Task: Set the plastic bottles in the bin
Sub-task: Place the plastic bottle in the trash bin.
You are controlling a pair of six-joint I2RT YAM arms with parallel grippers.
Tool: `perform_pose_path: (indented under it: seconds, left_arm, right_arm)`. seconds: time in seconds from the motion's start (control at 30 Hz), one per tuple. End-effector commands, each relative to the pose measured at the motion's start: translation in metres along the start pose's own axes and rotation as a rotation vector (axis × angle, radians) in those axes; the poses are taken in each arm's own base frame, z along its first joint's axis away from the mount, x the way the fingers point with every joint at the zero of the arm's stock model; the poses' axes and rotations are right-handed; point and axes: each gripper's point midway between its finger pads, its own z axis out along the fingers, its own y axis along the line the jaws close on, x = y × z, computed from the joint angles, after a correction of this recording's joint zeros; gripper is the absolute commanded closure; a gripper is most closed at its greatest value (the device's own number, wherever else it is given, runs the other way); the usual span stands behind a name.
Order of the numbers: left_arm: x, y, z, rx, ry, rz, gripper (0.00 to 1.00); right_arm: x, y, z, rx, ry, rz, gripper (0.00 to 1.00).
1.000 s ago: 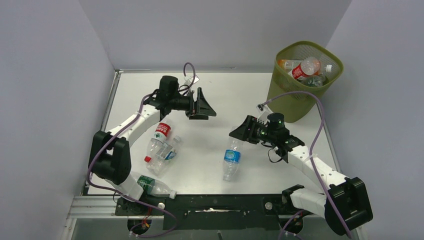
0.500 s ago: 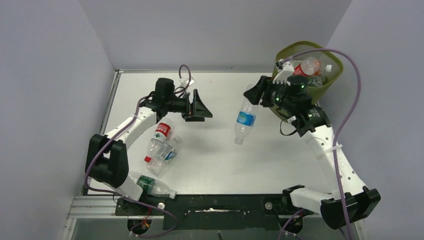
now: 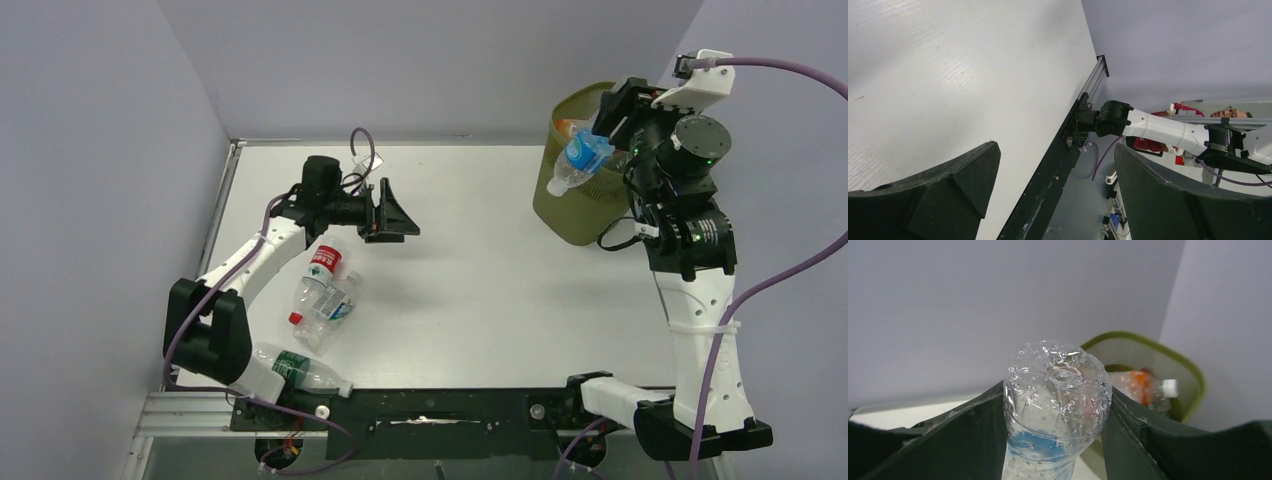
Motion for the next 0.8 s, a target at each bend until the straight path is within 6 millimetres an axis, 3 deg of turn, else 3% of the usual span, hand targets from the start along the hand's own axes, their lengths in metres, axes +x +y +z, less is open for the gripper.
perform_pose_path:
  seconds: [0.0,0.1,0.5,0.77]
  left_arm:
    - [-0.004,-0.024,-0.016,0.044,-0.023,0.086,0.15]
    - [-0.001,-0.025,-0.018,0.050,-0.025,0.083,0.15]
    - [-0.001,-0.044,-0.027,0.099,-0.061,0.111,0.15]
    - [0.001,-0.038,-0.026,0.133,-0.049,0.102,0.15]
  right_arm:
    - [-0.058,-0.053,-0.011,0.286,-0.213,-0.076,0.44]
    - [-0.071,-0.079,-0.015,0.443,-0.272,-0.094,0.44]
    - [-0.115,-0.164,-0.030,0.790,-0.537,-0.002,0.45]
    - [-0.109,-0.203,0.002,0.847,-0.558,-0.017,0.45]
